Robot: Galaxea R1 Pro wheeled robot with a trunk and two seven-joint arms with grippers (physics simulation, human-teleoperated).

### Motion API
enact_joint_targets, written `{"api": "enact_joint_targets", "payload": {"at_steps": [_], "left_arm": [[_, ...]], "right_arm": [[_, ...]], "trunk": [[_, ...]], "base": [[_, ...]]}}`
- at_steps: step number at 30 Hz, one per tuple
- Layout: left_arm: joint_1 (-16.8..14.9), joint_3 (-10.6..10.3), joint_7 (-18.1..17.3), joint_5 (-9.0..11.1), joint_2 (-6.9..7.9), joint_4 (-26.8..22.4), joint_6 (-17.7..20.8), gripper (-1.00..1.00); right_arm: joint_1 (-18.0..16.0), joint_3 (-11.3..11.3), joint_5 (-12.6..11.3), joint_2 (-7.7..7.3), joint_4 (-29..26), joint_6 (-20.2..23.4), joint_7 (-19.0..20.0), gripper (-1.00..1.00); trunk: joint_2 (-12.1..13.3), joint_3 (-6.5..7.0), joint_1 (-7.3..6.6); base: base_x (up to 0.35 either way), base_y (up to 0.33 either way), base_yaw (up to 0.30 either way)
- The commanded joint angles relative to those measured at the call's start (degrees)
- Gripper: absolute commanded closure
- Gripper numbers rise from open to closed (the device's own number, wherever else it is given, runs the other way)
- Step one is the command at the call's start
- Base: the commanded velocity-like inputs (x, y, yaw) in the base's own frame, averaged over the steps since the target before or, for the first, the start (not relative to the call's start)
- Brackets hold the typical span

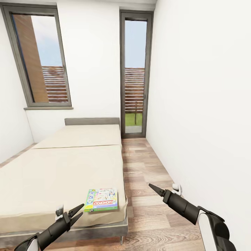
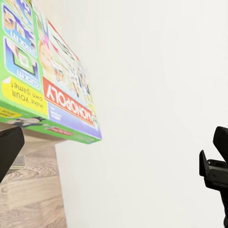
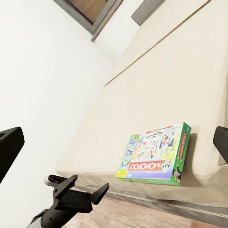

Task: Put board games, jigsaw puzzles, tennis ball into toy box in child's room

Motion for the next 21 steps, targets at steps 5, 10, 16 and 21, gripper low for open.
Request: {"api": "enact_joint_targets", "payload": {"at_steps": [5,10,16,21], "left_arm": [[0.0,0.0,-0.4,-0.1,0.09,-0.1,0.4,-1.0],[-0.1,0.0,-0.4,-0.2,0.14,-0.3,0.4,-1.0],[-0.1,-0.1,-0.4,-0.3,0.15,-0.3,0.6,-1.0],[0.0,0.0,-0.4,-0.1,0.15,-0.1,0.8,-1.0]], "right_arm": [[0.0,-0.1,0.0,0.05,0.0,0.3,0.2,-1.0],[0.0,-0.1,0.0,0.05,0.0,0.3,0.2,-1.0],[0.0,-0.1,0.0,0.05,0.0,0.3,0.2,-1.0],[0.0,-0.1,0.0,0.05,0.0,0.3,0.2,-1.0]], "trunk": [[0.0,-0.06,-0.01],[0.0,-0.06,-0.01],[0.0,-0.06,-0.01],[0.0,-0.06,-0.01]], "base": [[0.0,0.0,0.0],[0.0,0.0,0.0],[0.0,0.0,0.0],[0.0,0.0,0.0]]}}
